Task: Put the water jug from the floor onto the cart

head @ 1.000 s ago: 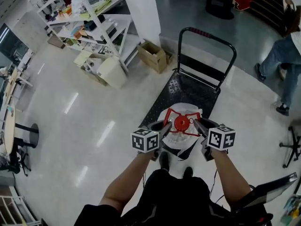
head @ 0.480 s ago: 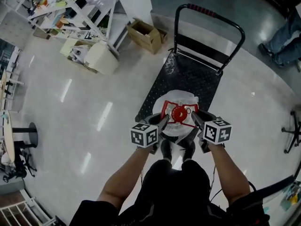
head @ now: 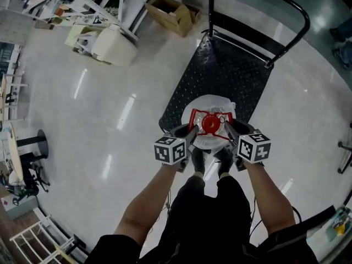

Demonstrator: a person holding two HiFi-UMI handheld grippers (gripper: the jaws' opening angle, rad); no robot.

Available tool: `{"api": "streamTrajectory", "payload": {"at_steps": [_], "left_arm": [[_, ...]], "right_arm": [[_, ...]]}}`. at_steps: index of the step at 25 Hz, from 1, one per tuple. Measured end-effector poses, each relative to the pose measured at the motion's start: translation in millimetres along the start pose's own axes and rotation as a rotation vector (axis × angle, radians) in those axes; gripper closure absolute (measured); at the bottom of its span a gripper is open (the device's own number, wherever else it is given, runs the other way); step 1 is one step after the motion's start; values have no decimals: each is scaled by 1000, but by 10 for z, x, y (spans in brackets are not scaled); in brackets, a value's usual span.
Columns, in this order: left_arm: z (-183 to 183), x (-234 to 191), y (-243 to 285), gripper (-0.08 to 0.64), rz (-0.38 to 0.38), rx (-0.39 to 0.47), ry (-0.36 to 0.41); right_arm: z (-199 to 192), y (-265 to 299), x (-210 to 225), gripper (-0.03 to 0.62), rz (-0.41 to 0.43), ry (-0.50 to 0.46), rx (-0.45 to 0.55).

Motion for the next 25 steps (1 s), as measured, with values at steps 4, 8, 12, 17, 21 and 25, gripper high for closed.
{"api": "streamTrajectory", "payload": {"at_steps": [4, 8, 12, 17, 21, 25], "left_arm": [[-39, -127, 65, 488, -19, 38, -23], [-127, -288, 23, 488, 4, 37, -45], [-267, -389, -31, 488, 33, -23, 18], [-343, -396, -55, 467, 58, -30, 62], [-393, -444, -122, 401, 69, -38, 76], [-416, -504, -246, 319, 78, -34, 94]], "right_arm": [[-60, 70, 98, 494, 13, 32, 13], [-113, 133, 147, 494, 29, 50, -30], [-225, 169, 141, 494, 33, 46, -59], [-236, 168, 138, 494, 6, 38, -38], [-273, 175, 91, 492, 16, 1, -48], [-317, 152, 34, 486, 19, -7, -56]]}}
Point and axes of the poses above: the fingertips, and each gripper's own axes: y forward along the fingers, x to its right, z out of its top, the point moved 9 cm from there along -y, backward along the fingers, and after that the axes turned 4 degrees about -z, right-handed, at the moved point
